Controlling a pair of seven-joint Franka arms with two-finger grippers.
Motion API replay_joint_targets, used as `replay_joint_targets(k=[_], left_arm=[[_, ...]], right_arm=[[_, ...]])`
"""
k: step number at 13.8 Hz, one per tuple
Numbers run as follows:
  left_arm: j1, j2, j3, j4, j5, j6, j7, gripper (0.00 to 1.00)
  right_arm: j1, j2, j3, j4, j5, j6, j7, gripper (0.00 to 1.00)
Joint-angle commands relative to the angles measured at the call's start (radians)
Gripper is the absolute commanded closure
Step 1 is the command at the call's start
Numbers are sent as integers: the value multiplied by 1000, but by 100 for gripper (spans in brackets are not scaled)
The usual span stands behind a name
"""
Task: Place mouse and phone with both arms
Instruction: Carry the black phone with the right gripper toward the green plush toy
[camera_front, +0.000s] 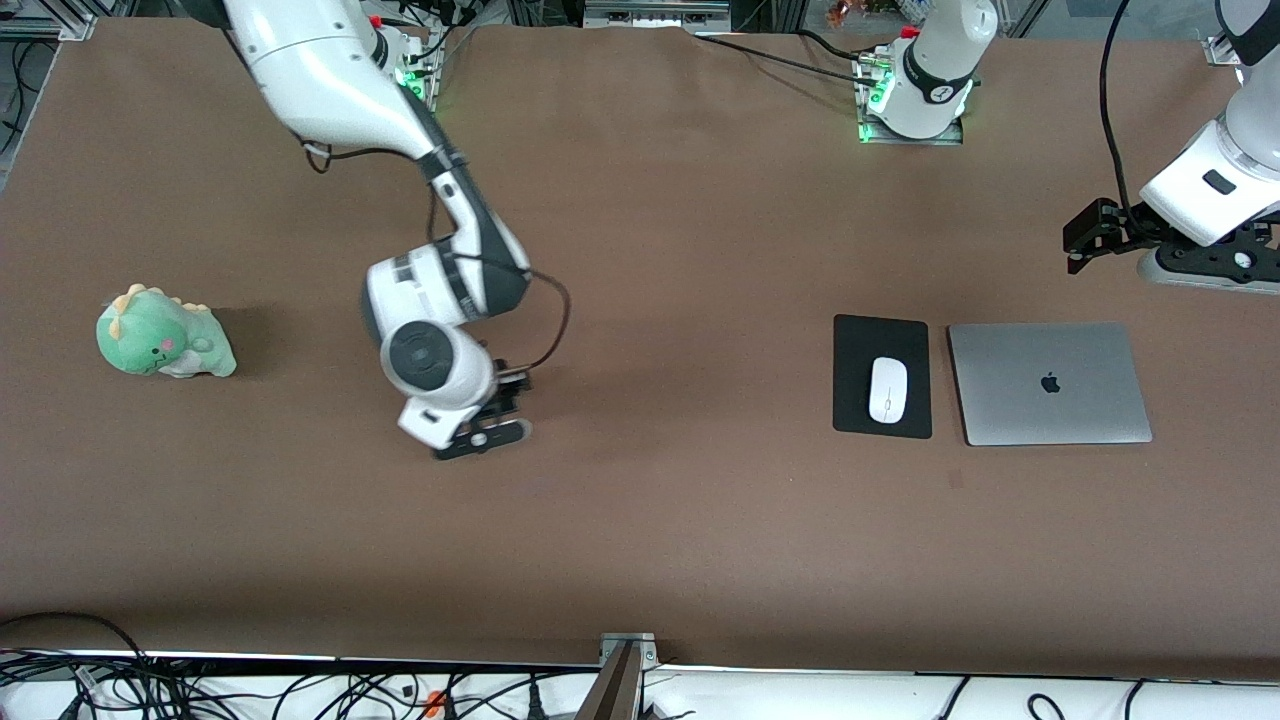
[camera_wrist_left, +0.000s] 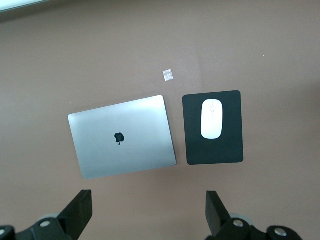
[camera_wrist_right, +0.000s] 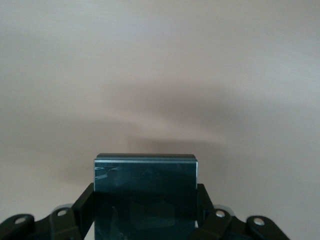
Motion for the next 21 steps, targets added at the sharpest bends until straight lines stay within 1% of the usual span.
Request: replay_joint_targets(k=[1,2,3,5,7,9,10,12,14,17,18,19,21], left_arm=[[5,-14,1,3,-19,-17,27,0],[5,-14,1,2,-19,-17,26,0],[5,-14,1,3,-19,-17,26,0],[5,-14,1,2,-19,-17,27,0],[5,-14,1,3,-19,-17,26,0],[5,-14,1,3,-19,-17,27,0],[5,-14,1,3,-19,-17,26,0],[5,-14,1,3,-19,-17,26,0],[5,-14,1,2,-19,-17,26,0],[5,-14,1,2,-19,-17,27,0],[5,-14,1,3,-19,-17,26,0],[5,-14,1,3,-19,-17,26,0],[5,-14,1,2,-19,-17,26,0]], right_arm=[[-114,-55,12,-106,19,4,-33,80],[-155,-78,11,-158,19,37,-68,80],[-197,-109,9,-231,19,108,-110,80],[-266,-175,9,-412,19,299,-187,80],[-292,-245,-26,-555,17,409,-241,80],[-292,-305,-61,-670,19,504,-252,80],[-292,-325,-77,-718,19,557,-293,80],[-298,-337,-112,-767,20,628,-329,80],[-356,-336,-112,-805,22,731,-341,80],[-381,-334,-112,-818,31,750,-341,80],[-381,-331,-111,-819,68,753,-341,80],[-381,-327,-108,-821,85,754,-342,80],[-381,-312,-101,-822,99,779,-341,80]])
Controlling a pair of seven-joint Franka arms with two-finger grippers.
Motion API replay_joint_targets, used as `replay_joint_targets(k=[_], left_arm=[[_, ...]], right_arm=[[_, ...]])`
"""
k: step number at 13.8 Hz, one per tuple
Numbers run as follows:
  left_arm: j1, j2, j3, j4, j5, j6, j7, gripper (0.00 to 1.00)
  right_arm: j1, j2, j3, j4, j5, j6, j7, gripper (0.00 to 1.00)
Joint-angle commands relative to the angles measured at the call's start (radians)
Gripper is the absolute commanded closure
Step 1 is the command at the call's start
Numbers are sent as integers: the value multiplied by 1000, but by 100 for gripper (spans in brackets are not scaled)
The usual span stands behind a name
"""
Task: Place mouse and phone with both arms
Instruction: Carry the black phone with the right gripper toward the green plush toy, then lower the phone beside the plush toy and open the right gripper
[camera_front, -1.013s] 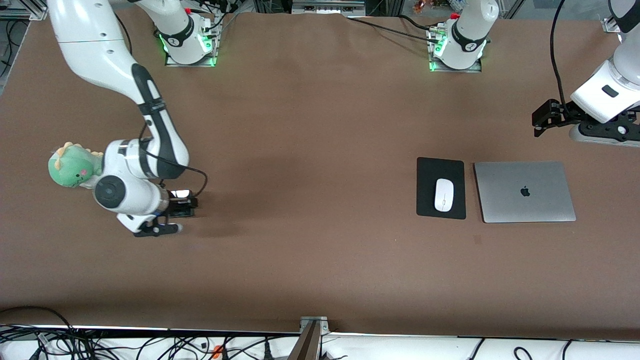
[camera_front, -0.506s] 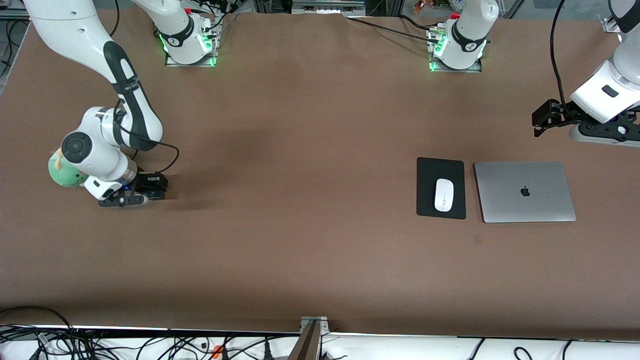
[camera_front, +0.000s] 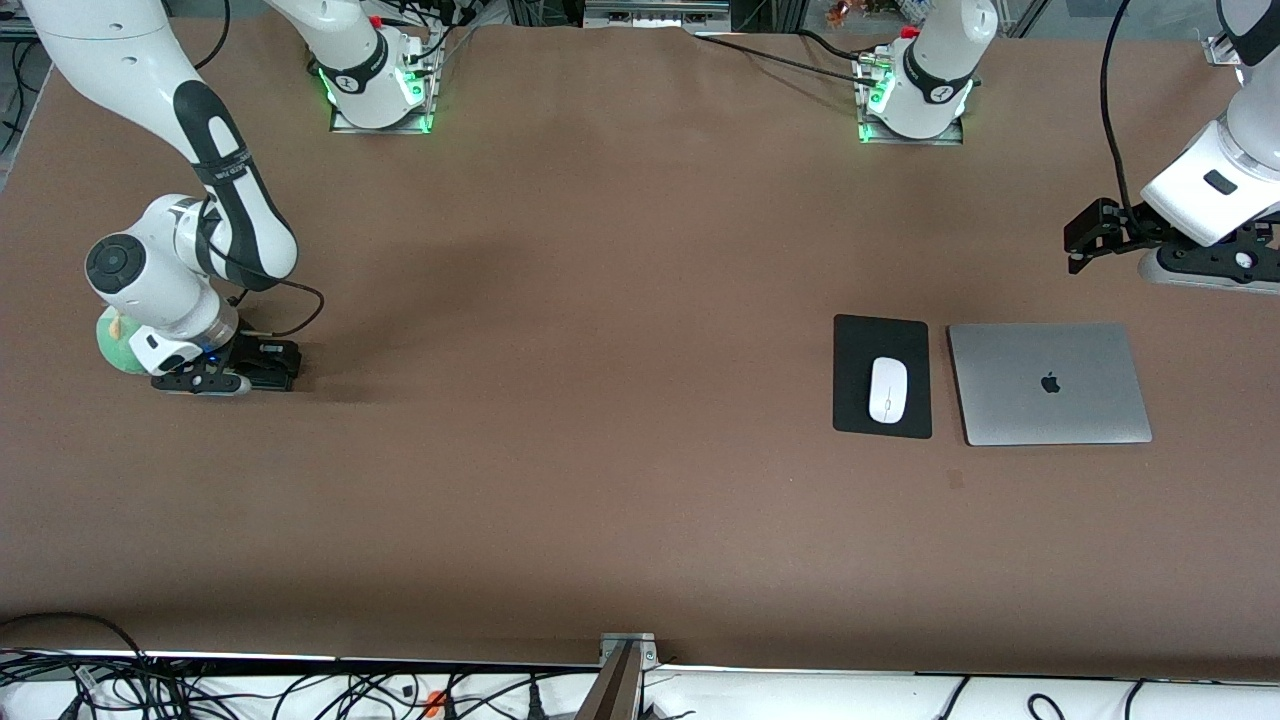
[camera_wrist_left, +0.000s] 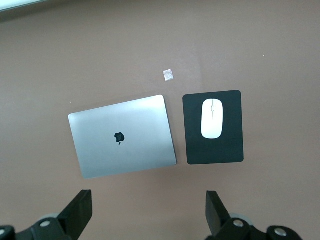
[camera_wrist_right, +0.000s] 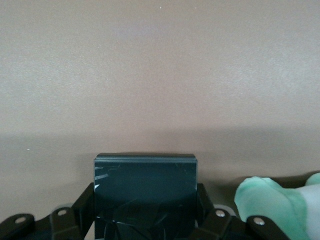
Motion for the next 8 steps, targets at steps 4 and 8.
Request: replay_joint_targets(k=[4,8], left_arm=[[4,-14,1,2,-19,-16,25,0],[4,-14,1,3,-19,-16,25,0]], right_arm=[[-7,36,35,-23,39,98,-22,73],[-6,32,38,-13,37,86,-66,0]])
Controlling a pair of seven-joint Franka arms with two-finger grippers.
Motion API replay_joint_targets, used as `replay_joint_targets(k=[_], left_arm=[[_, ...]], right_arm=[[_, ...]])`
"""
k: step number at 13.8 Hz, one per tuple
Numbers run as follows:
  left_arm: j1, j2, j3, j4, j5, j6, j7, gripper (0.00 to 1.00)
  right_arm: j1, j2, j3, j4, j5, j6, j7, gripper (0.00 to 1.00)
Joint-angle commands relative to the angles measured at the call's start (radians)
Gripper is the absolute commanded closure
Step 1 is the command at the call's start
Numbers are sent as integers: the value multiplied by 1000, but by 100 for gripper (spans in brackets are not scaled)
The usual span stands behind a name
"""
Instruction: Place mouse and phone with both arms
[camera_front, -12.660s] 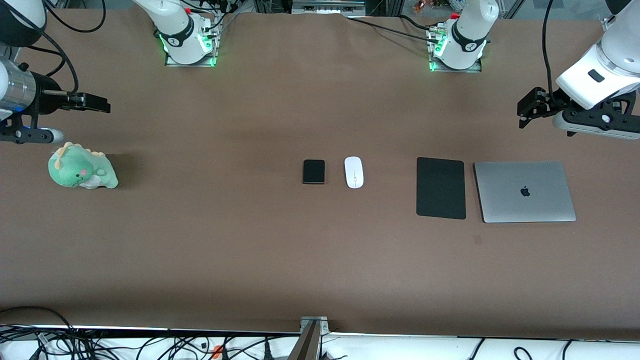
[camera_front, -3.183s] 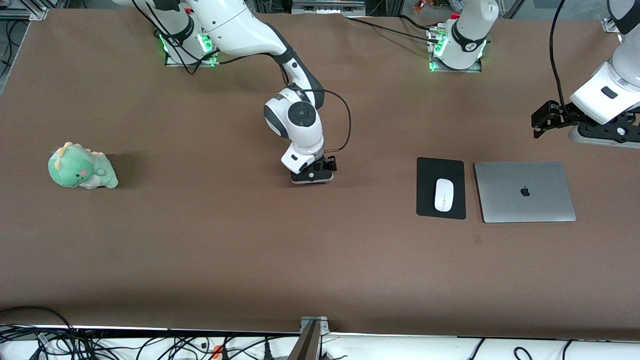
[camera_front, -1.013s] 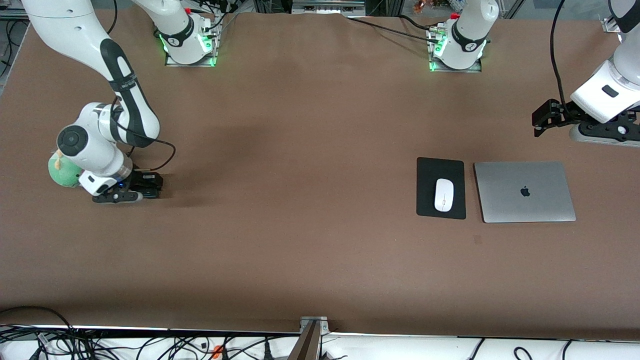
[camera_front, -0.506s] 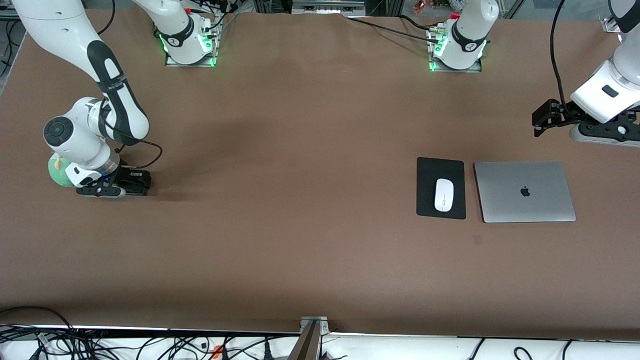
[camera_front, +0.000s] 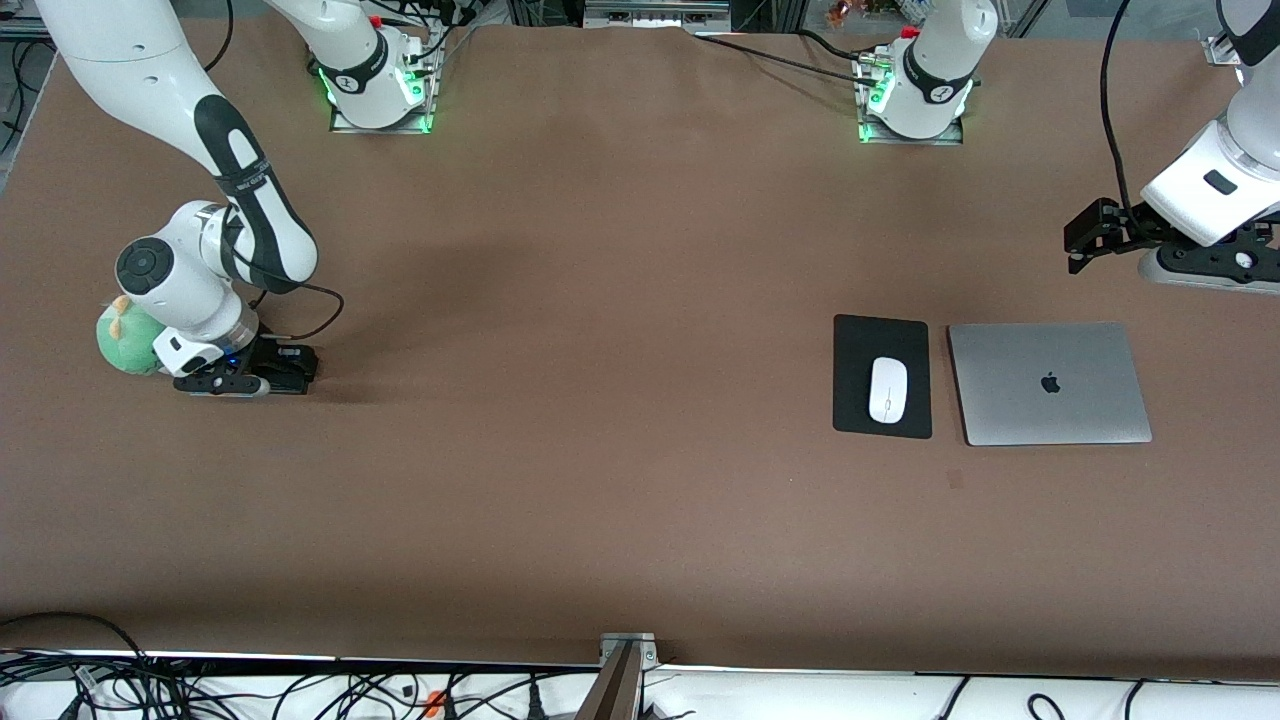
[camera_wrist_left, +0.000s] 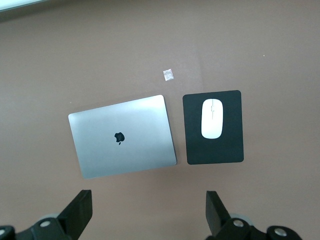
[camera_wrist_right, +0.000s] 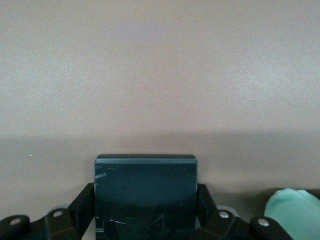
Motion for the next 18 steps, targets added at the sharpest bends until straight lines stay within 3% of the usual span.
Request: replay_joint_targets(k=[1,3,6,9,11,15,18], left_arm=[[4,-14,1,3,-19,-16,25,0],[4,-14,1,3,-19,-16,25,0],[4,-14,1,2,-19,-16,25,0],[4,-14,1,3,-19,-16,25,0],[4,-14,1,2,-19,-16,25,0],[4,-14,1,2,-19,-16,25,0],[4,-14,1,3,-19,-16,25,0]], right_arm=[[-7,-20,10,8,22,-27,-63,0],[-7,-52,10,98,24,-227,-61,0],[-7,-89,1,328,25,-646,-55,0],[-7,-118,-1,520,24,-932,-48,0],[-7,-172,-1,577,22,-1055,-48,0],[-5,-317,2,577,-2,-1176,2,0],[-5,-414,5,577,-98,-1259,62,0]])
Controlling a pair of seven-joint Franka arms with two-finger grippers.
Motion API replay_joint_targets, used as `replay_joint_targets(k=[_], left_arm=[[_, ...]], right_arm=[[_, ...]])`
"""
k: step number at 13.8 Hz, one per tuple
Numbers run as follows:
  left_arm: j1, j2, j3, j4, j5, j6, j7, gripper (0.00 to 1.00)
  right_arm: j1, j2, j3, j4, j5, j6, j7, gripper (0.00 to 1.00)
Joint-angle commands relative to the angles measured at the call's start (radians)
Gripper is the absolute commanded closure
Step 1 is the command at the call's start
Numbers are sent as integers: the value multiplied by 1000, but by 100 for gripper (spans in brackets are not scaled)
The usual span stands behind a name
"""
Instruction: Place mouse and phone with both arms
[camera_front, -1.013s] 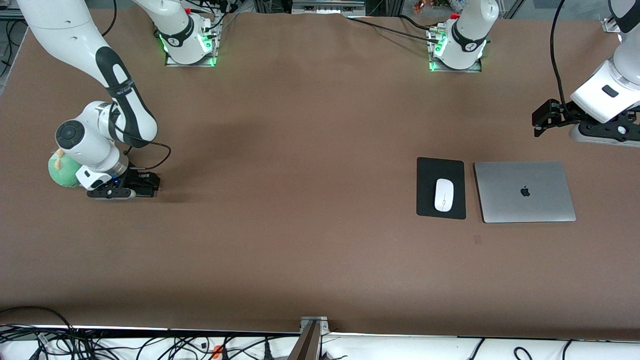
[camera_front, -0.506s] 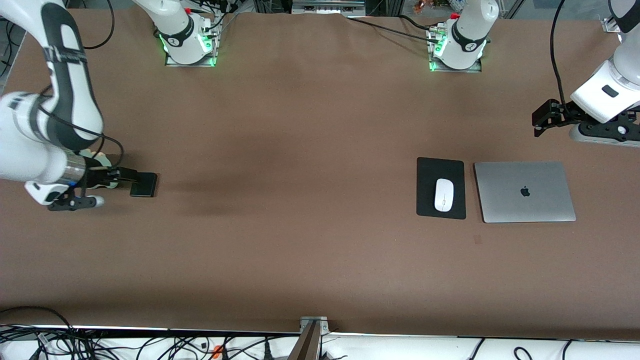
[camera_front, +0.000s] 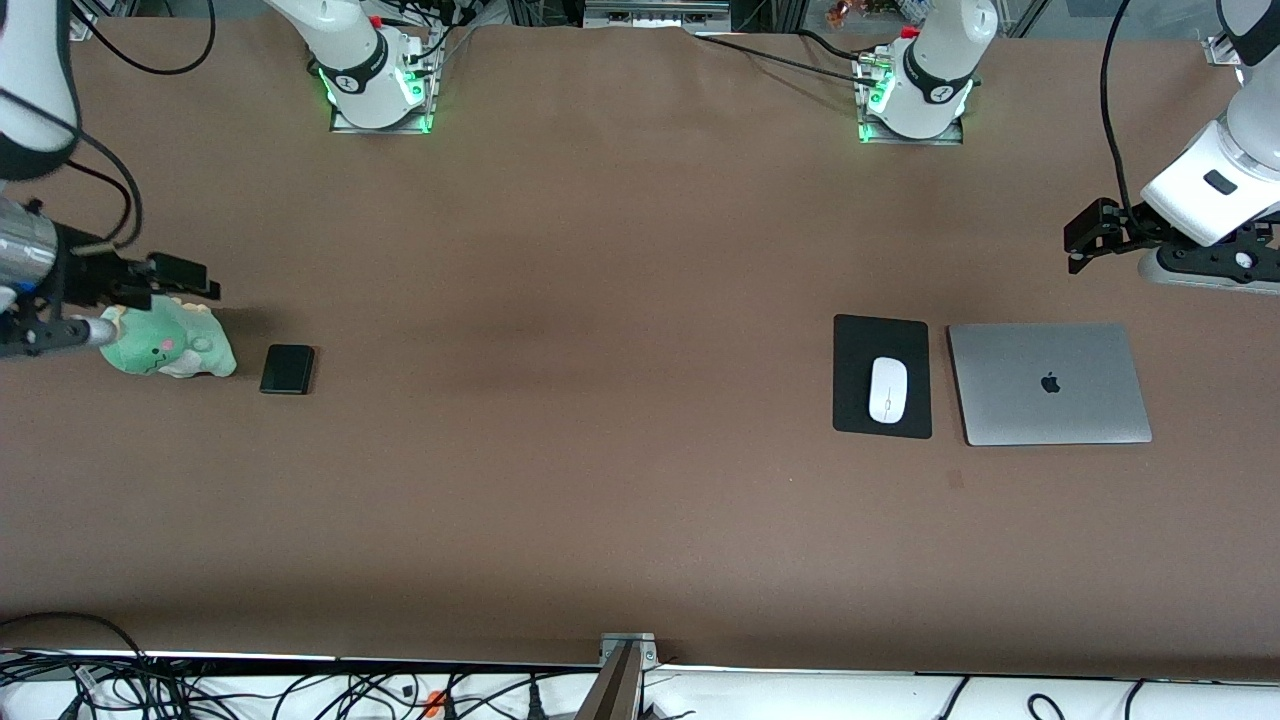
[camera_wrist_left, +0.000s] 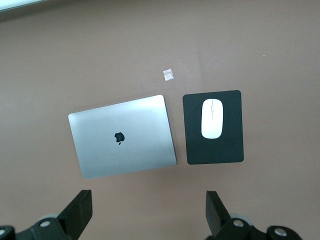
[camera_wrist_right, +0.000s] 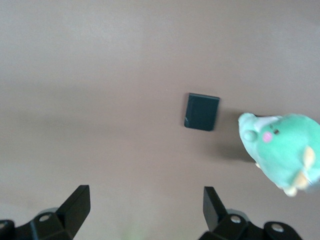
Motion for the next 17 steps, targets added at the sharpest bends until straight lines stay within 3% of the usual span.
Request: replay_joint_targets(k=[1,3,9,11,17], left_arm=[[4,-14,1,2,-19,-16,25,0],[4,-14,1,3,-19,-16,25,0],[4,-14,1,2,-19,-16,25,0],[4,-14,1,3,-19,-16,25,0],[4,-14,1,3,-19,-16,25,0]], right_arm=[[-5,-91,16,-14,-104,-82,103,0],[-8,-123,48,3,-161,-132,139,0],[-8,-177,53,17,-165,-177,153,0],[-9,-159,45,66,-158,-183,145,0],[-8,-157,48,74,-161,-212,153,0]])
